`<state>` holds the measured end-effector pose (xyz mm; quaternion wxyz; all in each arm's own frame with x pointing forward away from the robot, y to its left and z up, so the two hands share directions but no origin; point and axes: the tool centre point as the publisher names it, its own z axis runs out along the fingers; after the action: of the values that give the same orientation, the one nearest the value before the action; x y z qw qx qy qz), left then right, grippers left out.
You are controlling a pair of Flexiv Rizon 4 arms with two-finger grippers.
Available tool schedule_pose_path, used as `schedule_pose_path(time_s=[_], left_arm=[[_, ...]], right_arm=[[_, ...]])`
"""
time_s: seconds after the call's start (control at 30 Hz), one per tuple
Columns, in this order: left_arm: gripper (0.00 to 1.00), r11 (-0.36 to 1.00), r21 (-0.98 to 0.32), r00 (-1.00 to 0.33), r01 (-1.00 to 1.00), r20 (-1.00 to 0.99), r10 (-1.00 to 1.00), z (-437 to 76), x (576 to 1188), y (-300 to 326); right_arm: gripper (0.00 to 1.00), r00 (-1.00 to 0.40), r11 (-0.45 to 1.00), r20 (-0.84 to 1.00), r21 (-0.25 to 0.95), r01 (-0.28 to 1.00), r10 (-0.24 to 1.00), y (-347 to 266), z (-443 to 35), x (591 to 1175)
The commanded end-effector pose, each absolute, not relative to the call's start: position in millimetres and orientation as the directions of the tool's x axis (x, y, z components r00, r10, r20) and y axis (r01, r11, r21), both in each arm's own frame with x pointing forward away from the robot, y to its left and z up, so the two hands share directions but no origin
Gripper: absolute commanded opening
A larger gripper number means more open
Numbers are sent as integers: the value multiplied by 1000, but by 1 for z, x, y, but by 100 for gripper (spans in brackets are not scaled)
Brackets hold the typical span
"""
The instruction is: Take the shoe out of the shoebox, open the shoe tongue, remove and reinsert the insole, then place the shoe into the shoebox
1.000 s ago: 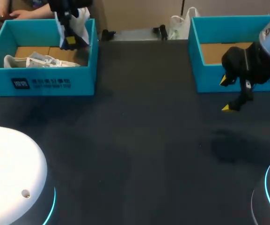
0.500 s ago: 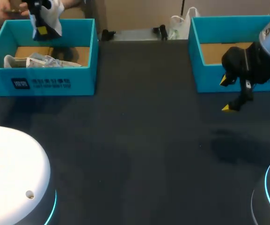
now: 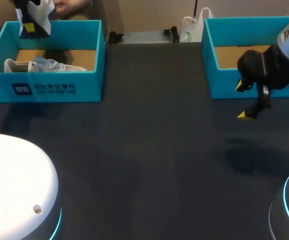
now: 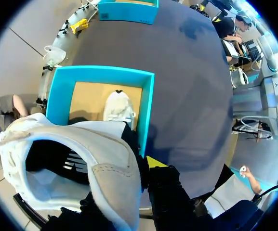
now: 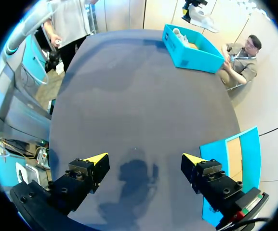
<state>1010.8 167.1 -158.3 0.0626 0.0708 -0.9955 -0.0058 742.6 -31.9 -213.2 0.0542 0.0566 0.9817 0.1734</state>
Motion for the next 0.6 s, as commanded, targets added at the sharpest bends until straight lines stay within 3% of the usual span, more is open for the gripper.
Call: schedule_pose_path(time_s=[0.03, 0.6], left_arm=[[0, 990, 25, -982, -140, 125, -142, -156, 1012, 167], [0, 996, 1, -993, -94, 68, -94, -171, 1039, 198]], right_arm=[[100, -988, 934, -88, 346, 92, 130, -32, -214, 742], [100, -988, 934, -88, 346, 92, 130, -32, -214, 742]])
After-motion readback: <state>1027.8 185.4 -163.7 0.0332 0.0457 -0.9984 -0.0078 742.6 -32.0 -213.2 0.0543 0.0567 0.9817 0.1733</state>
